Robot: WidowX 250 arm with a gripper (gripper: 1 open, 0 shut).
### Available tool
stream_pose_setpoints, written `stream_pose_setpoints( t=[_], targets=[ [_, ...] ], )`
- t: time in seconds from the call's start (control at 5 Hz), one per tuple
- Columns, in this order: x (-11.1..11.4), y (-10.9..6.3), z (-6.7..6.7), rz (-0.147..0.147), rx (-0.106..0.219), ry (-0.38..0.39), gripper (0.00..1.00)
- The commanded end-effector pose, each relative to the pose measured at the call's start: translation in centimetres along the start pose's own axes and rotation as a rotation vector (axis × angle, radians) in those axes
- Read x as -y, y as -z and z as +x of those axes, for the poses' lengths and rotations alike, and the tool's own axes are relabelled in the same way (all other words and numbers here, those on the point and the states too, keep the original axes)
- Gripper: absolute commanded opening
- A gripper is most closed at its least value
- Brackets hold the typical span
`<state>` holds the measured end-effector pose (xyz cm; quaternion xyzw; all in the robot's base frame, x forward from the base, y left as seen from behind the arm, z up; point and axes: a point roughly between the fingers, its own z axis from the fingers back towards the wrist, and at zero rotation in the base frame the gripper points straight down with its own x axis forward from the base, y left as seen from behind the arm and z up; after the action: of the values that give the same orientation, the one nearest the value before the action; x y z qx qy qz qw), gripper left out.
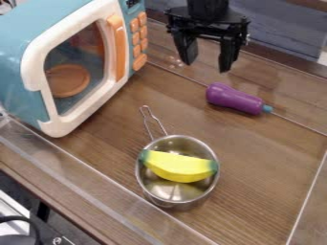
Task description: Put the banana in the silver pot
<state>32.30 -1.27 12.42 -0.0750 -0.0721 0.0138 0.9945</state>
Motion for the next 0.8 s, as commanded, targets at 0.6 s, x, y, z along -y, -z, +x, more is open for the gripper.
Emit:
stream_pose_setpoints(
  t=[0.6],
  targets=[
    [-2.2,0.1,0.3,-0.031,0.068,0.074,1.0]
  ],
)
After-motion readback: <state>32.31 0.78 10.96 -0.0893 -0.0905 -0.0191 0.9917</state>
